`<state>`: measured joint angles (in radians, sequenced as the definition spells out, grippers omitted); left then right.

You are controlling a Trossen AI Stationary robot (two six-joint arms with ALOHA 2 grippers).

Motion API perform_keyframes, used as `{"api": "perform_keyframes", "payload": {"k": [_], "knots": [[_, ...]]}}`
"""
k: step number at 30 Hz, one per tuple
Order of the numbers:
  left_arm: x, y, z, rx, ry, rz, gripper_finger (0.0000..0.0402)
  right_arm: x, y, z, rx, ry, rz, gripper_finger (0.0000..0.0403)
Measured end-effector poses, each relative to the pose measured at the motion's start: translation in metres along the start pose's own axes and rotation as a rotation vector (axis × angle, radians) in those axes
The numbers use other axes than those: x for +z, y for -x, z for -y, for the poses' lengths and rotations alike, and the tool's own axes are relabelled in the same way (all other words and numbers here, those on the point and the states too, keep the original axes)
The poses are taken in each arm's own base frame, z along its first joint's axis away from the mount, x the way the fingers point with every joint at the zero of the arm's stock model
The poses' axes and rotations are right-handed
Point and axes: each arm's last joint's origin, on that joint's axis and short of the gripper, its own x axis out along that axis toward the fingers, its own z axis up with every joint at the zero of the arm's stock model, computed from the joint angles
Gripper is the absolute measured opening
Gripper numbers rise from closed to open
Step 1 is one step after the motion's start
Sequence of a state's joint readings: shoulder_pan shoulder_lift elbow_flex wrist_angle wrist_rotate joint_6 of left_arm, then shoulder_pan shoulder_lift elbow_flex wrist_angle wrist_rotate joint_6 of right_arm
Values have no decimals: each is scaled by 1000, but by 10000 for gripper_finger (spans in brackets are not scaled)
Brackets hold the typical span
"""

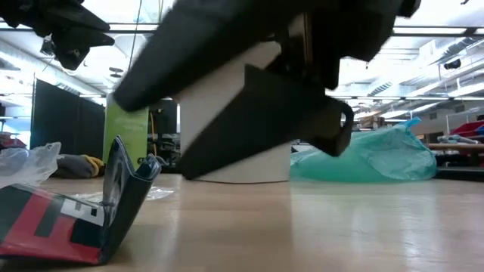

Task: Place trash/remove bag and relplace
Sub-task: Put the dark blue paper into the trash bin

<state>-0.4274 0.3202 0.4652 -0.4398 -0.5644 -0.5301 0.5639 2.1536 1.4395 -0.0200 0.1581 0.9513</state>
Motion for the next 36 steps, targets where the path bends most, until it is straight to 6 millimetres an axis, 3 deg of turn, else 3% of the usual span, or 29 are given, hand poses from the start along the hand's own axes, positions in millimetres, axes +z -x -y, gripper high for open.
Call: {"api": "perform_keyframes", "payload": {"k": [17, 31, 36], "knots": [[0, 0, 0, 2, -3, -1, 126, 23, -5, 15, -34, -25, 96, 177], [0, 0, 0, 2, -11, -2, 126, 14, -4, 14, -58, 4, 54, 160], [0, 0, 0, 2, -11, -2, 126, 10, -13, 16, -39, 1, 47, 121]]}}
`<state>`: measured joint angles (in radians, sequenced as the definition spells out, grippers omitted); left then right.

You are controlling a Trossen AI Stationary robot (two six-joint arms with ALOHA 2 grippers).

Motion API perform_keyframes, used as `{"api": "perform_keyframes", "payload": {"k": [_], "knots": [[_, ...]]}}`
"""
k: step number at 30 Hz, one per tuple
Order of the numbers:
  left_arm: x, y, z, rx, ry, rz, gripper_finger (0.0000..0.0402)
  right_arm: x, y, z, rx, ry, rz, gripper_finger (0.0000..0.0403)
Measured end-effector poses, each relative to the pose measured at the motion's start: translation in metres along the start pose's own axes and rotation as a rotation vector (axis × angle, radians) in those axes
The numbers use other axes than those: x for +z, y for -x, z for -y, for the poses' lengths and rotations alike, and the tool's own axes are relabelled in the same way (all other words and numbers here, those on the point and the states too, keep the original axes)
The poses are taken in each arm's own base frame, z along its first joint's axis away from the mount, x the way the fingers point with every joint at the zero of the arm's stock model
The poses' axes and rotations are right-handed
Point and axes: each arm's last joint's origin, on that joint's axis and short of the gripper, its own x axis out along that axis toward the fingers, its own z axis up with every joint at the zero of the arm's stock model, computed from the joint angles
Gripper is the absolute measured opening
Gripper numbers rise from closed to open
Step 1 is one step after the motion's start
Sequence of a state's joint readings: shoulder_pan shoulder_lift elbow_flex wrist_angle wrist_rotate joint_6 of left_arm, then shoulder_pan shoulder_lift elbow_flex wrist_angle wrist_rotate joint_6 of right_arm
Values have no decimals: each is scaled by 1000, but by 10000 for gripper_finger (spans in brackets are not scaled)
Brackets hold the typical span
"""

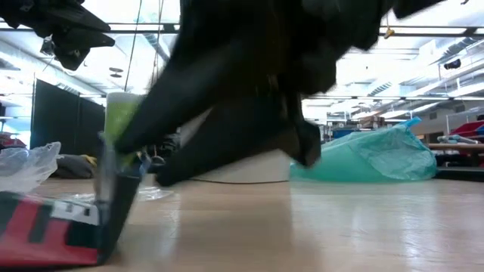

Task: Place trash/remove bag and relplace
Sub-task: Put the dark blue paper into the trash bin

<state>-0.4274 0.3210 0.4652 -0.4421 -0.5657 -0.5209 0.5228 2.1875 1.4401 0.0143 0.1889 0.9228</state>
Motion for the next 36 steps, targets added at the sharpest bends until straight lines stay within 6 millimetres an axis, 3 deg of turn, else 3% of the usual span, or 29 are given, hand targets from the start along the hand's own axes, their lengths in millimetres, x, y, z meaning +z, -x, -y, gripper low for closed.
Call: {"api": "perform_keyframes", "payload": {"k": [5, 8, 14, 19, 24, 32, 36], "knots": [[0, 0, 0, -1, 2, 1, 126, -9, -23, 0, 129, -81, -73, 69], [0, 0, 0, -1, 2, 0, 126, -10, -26, -2, 92, -88, -82, 14], [1, 0, 1, -4, 13, 4, 126, -3, -20, -10, 3, -63, -79, 1], [9, -2, 9, -121, 69, 48, 126, 21, 11, -29, -30, 34, -27, 0], [16, -14, 28, -202, 41, -14, 103, 36, 43, -34, -118, 93, 15, 0], [23, -54, 82, -306, -120, -268, 14, 57, 92, -39, -210, 162, 80, 0], [11, -73, 110, -326, -79, -443, 6, 69, 130, -41, -271, 159, 135, 0]]}}
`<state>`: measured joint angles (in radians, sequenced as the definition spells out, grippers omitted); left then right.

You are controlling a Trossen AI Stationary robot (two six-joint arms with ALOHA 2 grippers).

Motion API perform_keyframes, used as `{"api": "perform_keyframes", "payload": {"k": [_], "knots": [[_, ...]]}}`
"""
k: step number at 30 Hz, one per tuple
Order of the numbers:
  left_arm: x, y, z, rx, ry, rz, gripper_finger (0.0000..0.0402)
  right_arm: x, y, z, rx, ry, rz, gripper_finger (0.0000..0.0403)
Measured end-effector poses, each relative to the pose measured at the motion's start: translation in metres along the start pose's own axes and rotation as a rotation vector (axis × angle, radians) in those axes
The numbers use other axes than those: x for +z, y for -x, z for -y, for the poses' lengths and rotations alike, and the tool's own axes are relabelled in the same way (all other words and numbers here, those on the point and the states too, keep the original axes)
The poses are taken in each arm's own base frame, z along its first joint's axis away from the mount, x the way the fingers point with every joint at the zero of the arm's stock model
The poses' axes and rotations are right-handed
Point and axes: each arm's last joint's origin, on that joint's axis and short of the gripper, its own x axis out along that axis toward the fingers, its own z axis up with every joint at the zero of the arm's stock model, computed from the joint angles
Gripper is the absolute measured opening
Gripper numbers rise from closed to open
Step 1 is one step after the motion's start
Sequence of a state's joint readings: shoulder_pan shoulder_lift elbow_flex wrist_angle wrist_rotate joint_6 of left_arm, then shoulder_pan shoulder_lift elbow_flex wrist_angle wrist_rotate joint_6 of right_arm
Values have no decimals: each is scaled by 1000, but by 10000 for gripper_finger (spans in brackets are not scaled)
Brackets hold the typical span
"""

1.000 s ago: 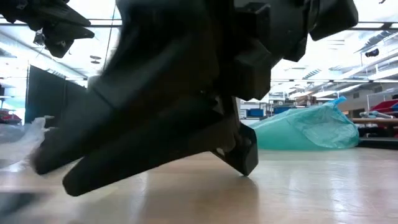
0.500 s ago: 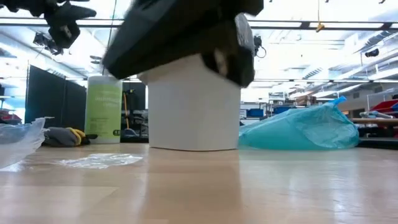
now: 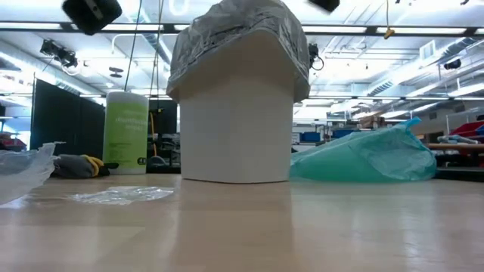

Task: Place trash/remove bag and relplace
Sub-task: Put the dark blue paper into the trash bin

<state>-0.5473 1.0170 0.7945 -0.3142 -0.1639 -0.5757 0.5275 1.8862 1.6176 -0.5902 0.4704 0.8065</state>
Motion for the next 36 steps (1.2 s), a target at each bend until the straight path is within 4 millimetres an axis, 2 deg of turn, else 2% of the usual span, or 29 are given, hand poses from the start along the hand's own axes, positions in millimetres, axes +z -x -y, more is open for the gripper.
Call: {"api": "perform_keyframes", "payload": {"k": [6, 10, 13, 18, 25, 30, 36], "knots": [[-18, -37, 27, -35, 31, -253, 3, 13, 48, 19, -100, 73, 23, 0], [-35, -55, 37, -54, 76, -375, 2, 14, 63, 27, -122, 140, 0, 0], [-51, -66, 47, -84, 120, -457, 2, 14, 66, 27, -122, 182, -10, 0], [-67, -85, 69, -153, 220, -438, 1, 8, 69, 25, -110, 254, -38, 0], [-83, -124, 76, -130, 279, -456, 1, 5, 70, 26, -123, 347, -64, 0], [-85, -146, 76, -112, 309, -465, 1, 3, 71, 28, -134, 379, -85, 0], [-85, -156, 80, -110, 381, -393, 7, 0, 73, 27, -128, 450, -119, 0]]}}
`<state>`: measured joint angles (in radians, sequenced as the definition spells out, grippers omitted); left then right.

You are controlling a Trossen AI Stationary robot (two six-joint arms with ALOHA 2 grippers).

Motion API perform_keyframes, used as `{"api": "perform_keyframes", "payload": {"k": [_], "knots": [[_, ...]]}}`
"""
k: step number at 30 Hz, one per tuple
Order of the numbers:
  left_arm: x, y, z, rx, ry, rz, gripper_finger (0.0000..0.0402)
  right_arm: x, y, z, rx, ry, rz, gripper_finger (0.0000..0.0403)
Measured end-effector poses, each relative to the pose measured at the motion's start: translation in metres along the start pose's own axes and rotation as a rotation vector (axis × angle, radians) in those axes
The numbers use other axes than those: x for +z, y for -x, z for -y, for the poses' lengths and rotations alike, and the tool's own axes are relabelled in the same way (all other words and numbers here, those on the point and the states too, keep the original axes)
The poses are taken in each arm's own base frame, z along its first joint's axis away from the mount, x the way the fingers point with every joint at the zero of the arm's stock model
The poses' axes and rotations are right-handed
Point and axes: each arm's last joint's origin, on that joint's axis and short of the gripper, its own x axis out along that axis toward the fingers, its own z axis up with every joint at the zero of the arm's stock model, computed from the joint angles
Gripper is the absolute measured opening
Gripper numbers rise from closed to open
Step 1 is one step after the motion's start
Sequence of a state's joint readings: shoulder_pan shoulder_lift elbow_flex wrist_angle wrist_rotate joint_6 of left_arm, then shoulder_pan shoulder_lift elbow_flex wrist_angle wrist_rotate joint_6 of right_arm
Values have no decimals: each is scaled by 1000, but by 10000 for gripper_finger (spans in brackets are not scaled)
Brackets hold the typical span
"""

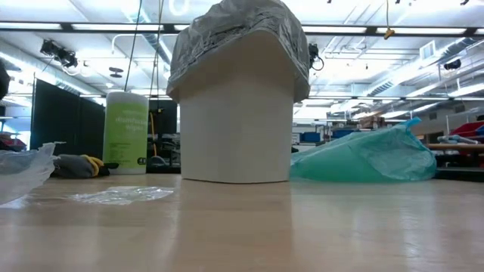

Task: Place trash/remove bag and relplace
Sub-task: Put the dark blue paper into the trash bin

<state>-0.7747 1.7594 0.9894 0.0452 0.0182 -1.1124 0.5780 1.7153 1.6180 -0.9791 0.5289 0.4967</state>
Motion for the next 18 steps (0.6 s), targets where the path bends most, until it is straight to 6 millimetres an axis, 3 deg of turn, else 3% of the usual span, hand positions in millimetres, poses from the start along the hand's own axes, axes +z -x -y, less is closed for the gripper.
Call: {"api": "perform_keyframes", "payload": {"k": [11, 18], "knots": [[-4, -37, -16, -19, 130, 26, 9, -9, 4, -2, -12, 78, -58, 0], [12, -50, -45, 106, 179, 29, 4, -11, 9, -1, -11, 87, -64, 0]]}}
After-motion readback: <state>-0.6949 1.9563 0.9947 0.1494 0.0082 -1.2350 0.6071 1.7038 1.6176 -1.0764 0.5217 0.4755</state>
